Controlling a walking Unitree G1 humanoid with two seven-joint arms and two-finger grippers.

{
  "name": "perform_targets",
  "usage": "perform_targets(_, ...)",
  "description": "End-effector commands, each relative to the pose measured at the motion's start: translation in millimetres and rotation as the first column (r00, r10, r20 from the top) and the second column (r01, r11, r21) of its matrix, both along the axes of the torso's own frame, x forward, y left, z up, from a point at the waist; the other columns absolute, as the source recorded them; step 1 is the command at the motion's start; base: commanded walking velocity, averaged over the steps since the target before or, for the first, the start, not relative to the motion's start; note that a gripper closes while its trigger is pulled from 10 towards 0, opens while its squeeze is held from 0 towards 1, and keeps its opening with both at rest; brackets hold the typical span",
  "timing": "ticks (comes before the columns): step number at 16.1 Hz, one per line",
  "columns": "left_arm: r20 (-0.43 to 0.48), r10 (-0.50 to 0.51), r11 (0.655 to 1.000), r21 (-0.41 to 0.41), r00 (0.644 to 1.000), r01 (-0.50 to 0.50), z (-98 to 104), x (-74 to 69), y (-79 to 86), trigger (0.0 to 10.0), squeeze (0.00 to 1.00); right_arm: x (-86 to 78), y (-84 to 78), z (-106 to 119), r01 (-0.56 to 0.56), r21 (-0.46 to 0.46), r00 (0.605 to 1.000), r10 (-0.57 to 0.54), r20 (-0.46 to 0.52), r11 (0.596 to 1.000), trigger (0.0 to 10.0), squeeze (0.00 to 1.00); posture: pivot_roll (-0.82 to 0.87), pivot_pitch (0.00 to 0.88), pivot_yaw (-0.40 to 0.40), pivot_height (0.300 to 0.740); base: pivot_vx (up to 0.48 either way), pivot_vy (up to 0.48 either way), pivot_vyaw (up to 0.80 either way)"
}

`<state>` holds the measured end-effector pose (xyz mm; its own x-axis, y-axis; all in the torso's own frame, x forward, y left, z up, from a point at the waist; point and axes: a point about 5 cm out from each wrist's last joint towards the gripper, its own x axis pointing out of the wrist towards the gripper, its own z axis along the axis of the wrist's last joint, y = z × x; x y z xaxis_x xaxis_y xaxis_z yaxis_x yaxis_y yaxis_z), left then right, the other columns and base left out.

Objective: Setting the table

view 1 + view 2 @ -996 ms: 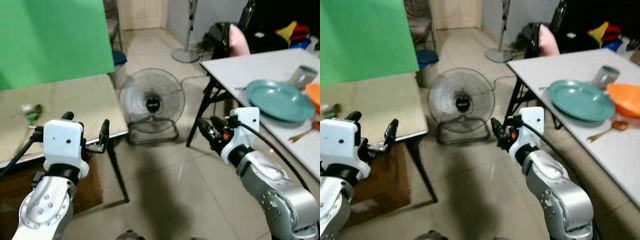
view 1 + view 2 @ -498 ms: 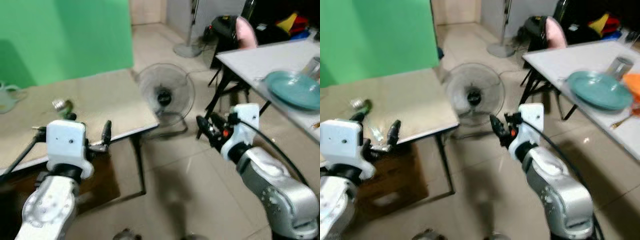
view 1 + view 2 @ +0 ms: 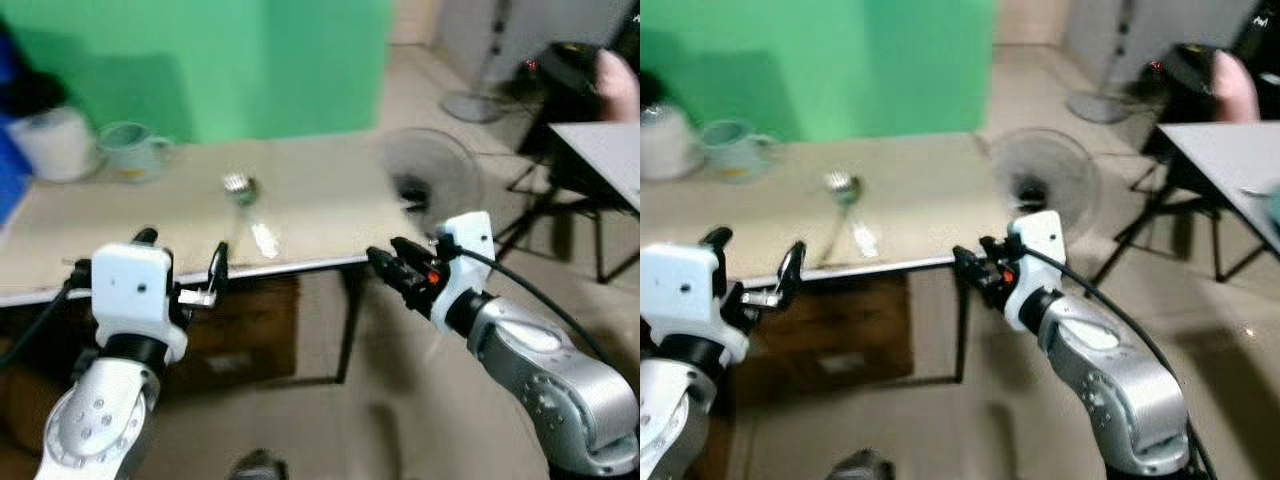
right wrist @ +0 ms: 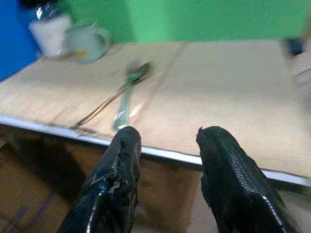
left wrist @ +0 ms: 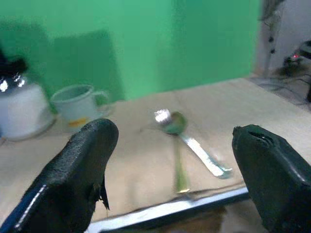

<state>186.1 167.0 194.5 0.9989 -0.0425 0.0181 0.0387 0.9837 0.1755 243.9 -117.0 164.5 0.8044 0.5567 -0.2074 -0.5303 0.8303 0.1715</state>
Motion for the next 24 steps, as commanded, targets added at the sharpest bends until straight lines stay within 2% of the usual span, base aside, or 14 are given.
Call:
perform_targets(1, -0.007, 0.002, 1.000, 0.008, 1.000, -0.001, -0.3, -1.0, -0.1, 10.0, 0.00, -0.1, 2.4, 2.3, -0.036, 0.001, 0.999, 0.036, 0.004, 0.999, 10.0, 0.00, 0.07, 0.082, -0.015, 0.740, 0.285, 0.000, 0.80)
perform_targets(8, -0.017, -0.005, 1.000, 0.028, 1.000, 0.005, -1.0, -3.0, 0.4, 10.0, 0.00, 0.3, 8.2, 0.8, -0.106, -0.006, 0.994, 0.106, 0.010, 0.994, 10.0, 0.00, 0.08, 0.075, -0.015, 0.740, 0.291, 0.000, 0.80)
perform_targets(9, -0.026, -0.015, 0.999, 0.039, 1.000, 0.016, -2.0, -2.5, -0.7, 10.0, 0.00, 1.7, 6.7, 0.6, -0.096, -0.012, 0.995, 0.096, 0.013, 0.995, 10.0, 0.00, 0.09, 0.074, -0.016, 0.740, 0.000, 0.000, 0.00)
perform_targets(10, -0.029, -0.036, 0.999, 0.036, 0.999, 0.037, -2.3, -2.3, -2.4, 10.0, 0.00, 6.2, 1.3, 0.3, -0.033, 0.007, 0.999, 0.033, -0.004, 0.999, 10.0, 0.00, 0.09, 0.074, -0.017, 0.740, 0.000, 0.000, 0.00)
perform_targets(12, -0.060, -0.091, 0.995, 0.036, 0.994, 0.093, -5.4, -2.9, -7.2, 10.0, 0.00, 11.1, -5.4, 1.9, 0.023, -0.021, 1.000, -0.023, 0.011, 1.000, 10.0, 0.00, 0.09, 0.073, -0.015, 0.740, 0.000, 0.000, 0.00)
perform_targets(14, -0.095, -0.200, 0.978, 0.033, 0.975, 0.204, -9.4, -4.1, -16.2, 10.0, 0.00, 16.0, -12.8, -0.3, 0.081, -0.123, 0.997, -0.080, 0.016, 0.989, 10.0, 0.00, 0.08, 0.069, -0.014, 0.740, 0.000, 0.000, 0.00)
perform_targets(16, -0.132, -0.287, 0.955, 0.032, 0.949, 0.294, -13.8, -3.3, -21.3, 10.0, 0.00, 24.3, -21.4, -1.4, 0.153, -0.136, 0.988, -0.155, -0.007, 0.979, 10.0, 1.00, 0.07, 0.065, -0.018, 0.740, 0.000, 0.000, 0.00)
perform_targets(20, -0.169, -0.458, 0.886, -0.003, 0.873, 0.464, -16.2, -1.7, -31.5, 10.0, 0.00, 43.8, -44.6, -14.6, 0.319, -0.268, 0.939, -0.342, -0.042, 0.909, 10.0, 1.00, 0.05, 0.054, -0.039, 0.740, 0.000, 0.000, 0.00)
perform_targets(21, -0.174, -0.481, 0.874, -0.010, 0.859, 0.487, -16.4, -1.9, -33.0, 10.0, 0.00, 46.3, -46.0, -17.4, 0.330, -0.287, 0.932, -0.358, -0.050, 0.899, 10.0, 1.00, 0.05, 0.054, -0.039, 0.740, 0.000, 0.000, 0.00)
perform_targets(22, -0.200, -0.536, 0.838, -0.014, 0.820, 0.545, -18.1, -3.6, -35.9, 10.0, 0.00, 51.6, -44.8, -26.3, 0.323, -0.334, 0.925, -0.370, -0.087, 0.886, 10.0, 1.00, 0.05, 0.053, -0.038, 0.740, 0.000, 0.000, 0.00)
perform_targets(23, -0.215, -0.564, 0.817, -0.009, 0.797, 0.576, -18.7, -3.7, -37.1, 10.0, 0.00, 55.5, -42.7, -31.8, 0.310, -0.351, 0.921, -0.370, -0.117, 0.883, 10.0, 0.93, 0.04, 0.052, -0.032, 0.740, 0.000, 0.000, 0.00)
perform_targets(24, -0.219, -0.573, 0.811, -0.011, 0.790, 0.586, -18.8, -3.8, -37.6, 10.0, 0.00, 57.2, -42.3, -35.2, 0.311, -0.352, 0.917, -0.376, -0.135, 0.883, 10.0, 0.00, 0.04, 0.052, -0.030, 0.740, 0.000, 0.000, 0.00)
